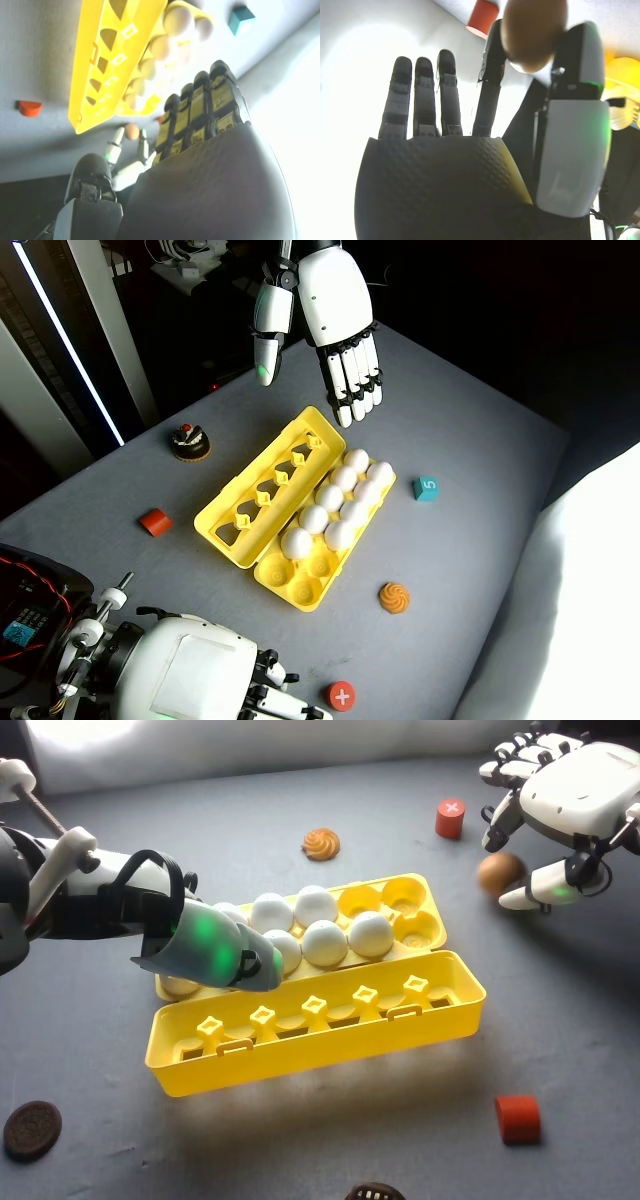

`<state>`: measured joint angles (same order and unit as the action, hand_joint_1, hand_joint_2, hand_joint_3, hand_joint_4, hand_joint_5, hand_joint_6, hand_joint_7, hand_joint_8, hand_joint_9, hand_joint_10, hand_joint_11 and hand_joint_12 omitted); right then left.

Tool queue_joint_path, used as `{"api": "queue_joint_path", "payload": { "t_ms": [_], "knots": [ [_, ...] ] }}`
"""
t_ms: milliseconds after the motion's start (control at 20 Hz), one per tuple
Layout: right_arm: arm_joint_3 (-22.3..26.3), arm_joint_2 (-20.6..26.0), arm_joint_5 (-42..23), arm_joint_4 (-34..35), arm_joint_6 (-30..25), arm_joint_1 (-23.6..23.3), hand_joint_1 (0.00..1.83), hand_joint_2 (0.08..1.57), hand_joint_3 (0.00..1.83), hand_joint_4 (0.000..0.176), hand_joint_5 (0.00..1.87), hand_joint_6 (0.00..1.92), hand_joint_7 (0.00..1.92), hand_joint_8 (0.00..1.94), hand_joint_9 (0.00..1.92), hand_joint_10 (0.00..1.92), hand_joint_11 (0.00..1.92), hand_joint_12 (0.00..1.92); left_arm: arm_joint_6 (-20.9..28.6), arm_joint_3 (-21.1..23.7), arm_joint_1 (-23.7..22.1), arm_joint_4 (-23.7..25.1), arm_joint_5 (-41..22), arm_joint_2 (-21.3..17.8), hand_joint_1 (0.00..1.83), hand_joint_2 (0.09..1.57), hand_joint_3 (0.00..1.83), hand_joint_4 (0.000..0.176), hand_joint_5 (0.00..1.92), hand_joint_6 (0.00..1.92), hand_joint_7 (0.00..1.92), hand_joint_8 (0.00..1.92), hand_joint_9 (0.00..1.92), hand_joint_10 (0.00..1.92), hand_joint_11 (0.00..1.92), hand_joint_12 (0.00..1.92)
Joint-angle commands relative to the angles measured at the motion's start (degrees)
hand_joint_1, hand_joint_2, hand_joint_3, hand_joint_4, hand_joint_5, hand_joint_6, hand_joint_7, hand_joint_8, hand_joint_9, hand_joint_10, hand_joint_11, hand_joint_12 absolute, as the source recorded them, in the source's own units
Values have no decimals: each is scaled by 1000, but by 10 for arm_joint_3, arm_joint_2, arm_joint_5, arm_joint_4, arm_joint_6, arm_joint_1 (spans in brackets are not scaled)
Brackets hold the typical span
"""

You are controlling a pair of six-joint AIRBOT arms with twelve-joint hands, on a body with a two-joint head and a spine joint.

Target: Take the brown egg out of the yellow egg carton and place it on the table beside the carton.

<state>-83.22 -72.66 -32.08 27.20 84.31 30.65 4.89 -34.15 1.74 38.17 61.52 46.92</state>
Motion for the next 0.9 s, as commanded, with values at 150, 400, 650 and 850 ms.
{"api": "queue_joint_path", "payload": {
  "t_ms": [150,400,650,850],
  "knots": [
    [-3,3,-67,-8,-1,-1,844,872,0,119,911,11,73,9,84,9,0,50,3,2,-2,34,-18,-2,0,1207,0,0,41,1,0,0,0,0,0,0],
    [-3,8,-67,-8,-1,-4,807,882,5,135,849,0,12,0,38,0,0,0,3,2,-2,34,-18,-2,0,1202,0,0,26,0,0,0,0,0,0,0],
    [19,38,-67,-8,1,-10,765,891,7,139,828,0,43,11,45,4,12,7,3,2,-2,34,-18,-2,0,1209,1,0,47,8,0,0,0,0,0,0],
    [82,100,-67,-8,4,-17,741,906,6,153,815,11,31,5,18,7,21,20,3,2,-2,34,-18,-2,0,1210,1,0,60,11,13,5,0,0,0,0]
  ]
}}
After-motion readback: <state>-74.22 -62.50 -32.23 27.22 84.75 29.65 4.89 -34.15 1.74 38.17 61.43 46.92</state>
